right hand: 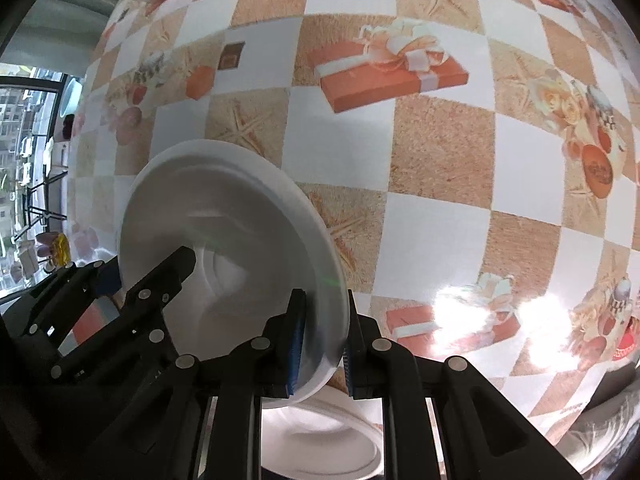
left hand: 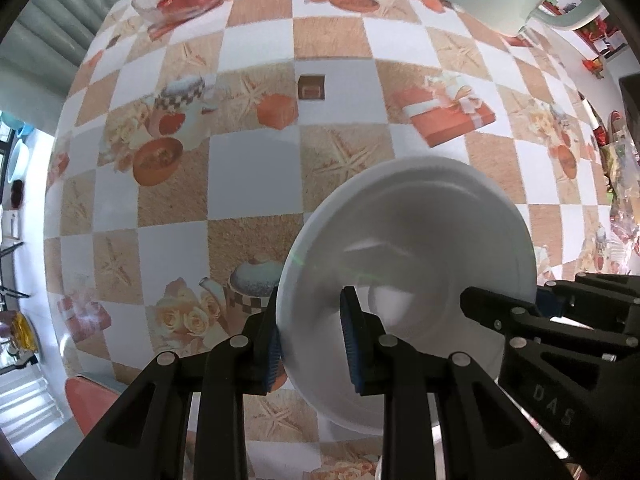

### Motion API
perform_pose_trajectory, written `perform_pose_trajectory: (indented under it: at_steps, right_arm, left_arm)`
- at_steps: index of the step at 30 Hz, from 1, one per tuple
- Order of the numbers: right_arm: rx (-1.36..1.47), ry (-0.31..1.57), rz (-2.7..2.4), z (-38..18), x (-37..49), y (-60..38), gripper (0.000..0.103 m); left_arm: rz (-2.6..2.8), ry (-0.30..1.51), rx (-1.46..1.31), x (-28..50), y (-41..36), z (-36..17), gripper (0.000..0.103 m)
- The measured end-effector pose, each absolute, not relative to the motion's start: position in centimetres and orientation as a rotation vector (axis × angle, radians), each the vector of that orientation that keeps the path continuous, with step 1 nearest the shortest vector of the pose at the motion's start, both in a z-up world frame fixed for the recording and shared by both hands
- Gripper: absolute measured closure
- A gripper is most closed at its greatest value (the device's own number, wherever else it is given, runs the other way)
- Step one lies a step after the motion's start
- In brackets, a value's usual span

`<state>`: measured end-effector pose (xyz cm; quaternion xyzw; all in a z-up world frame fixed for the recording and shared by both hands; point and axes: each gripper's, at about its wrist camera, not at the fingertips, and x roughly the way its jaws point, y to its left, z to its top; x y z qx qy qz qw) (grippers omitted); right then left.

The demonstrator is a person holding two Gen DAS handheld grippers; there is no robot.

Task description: Organize plates and bowls

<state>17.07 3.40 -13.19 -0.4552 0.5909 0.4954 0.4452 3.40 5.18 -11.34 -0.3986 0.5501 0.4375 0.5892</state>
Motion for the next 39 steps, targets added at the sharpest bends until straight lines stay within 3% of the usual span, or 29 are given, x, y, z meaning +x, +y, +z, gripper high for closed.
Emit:
perform_pose_trajectory:
  at_steps: [14,36,39]
  right_arm:
    - [-1.032,1.471,1.165,-9.0,19.8,-2.2,0.085]
    - [-0.944,1.558,0.990,-10.7,20.4,-11.2,0.082]
    - [-0.932,1.561,0.988,-11.3,19.9,-10.9,0.082]
  left_arm:
    - [0.909,1.271,-0.814,5.1,-0.5,-6.0,0.075]
    - [0.709,1.396,-0.689,8.7,-7.4,-9.4,0.075]
    - [0.691,1.393,-0.708,8.4,-7.6,-9.8,0.069]
